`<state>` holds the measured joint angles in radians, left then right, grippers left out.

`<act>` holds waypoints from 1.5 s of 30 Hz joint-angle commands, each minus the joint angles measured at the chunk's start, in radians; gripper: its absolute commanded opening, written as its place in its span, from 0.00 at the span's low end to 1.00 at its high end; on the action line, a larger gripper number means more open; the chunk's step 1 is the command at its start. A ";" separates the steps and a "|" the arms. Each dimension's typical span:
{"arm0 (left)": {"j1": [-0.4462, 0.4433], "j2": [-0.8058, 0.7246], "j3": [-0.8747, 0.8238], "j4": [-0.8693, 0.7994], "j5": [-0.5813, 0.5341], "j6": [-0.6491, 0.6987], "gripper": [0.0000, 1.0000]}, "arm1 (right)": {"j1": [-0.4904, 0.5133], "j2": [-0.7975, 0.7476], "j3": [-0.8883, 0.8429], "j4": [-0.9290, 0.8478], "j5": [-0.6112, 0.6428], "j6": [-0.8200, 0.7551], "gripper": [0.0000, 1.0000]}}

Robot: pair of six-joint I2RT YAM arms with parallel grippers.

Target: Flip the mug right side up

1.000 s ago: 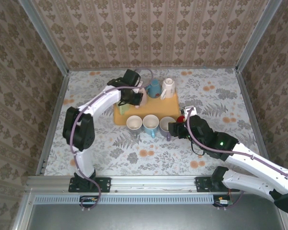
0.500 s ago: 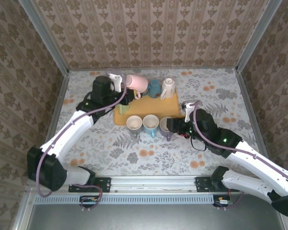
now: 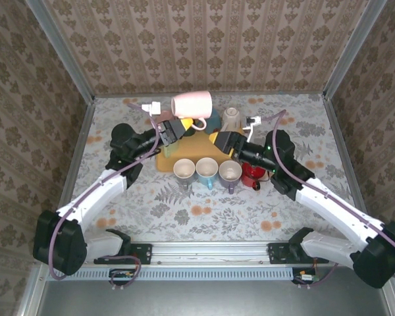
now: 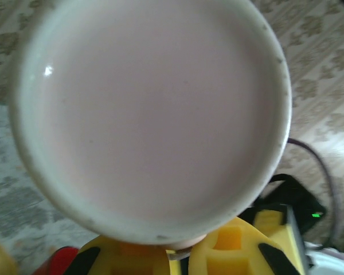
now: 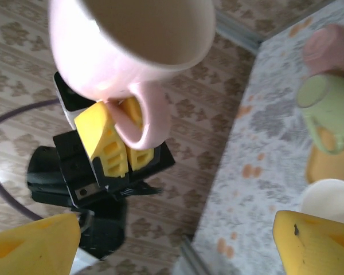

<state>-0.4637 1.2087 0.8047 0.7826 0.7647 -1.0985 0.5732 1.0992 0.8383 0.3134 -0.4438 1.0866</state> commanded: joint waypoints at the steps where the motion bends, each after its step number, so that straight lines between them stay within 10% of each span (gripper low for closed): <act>1: 0.002 -0.012 -0.003 0.367 0.041 -0.182 0.00 | -0.003 0.043 0.002 0.278 -0.129 0.129 0.88; 21: -0.080 -0.052 -0.052 0.319 0.039 -0.146 0.00 | 0.001 0.126 0.074 0.352 -0.092 0.112 0.72; 33: -0.126 -0.088 -0.073 0.158 0.042 -0.021 0.01 | 0.005 0.091 0.058 0.345 -0.042 0.102 0.03; 38: -0.120 -0.153 -0.088 -0.049 0.023 0.088 0.58 | 0.006 0.024 0.047 0.235 -0.003 0.040 0.00; 45: -0.105 -0.347 0.011 -0.738 -0.218 0.476 0.81 | 0.066 -0.071 0.140 -0.339 0.199 -0.311 0.00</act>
<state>-0.5743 0.9226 0.7391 0.4068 0.6823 -0.8589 0.6018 1.0706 0.8986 0.2161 -0.3729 0.9943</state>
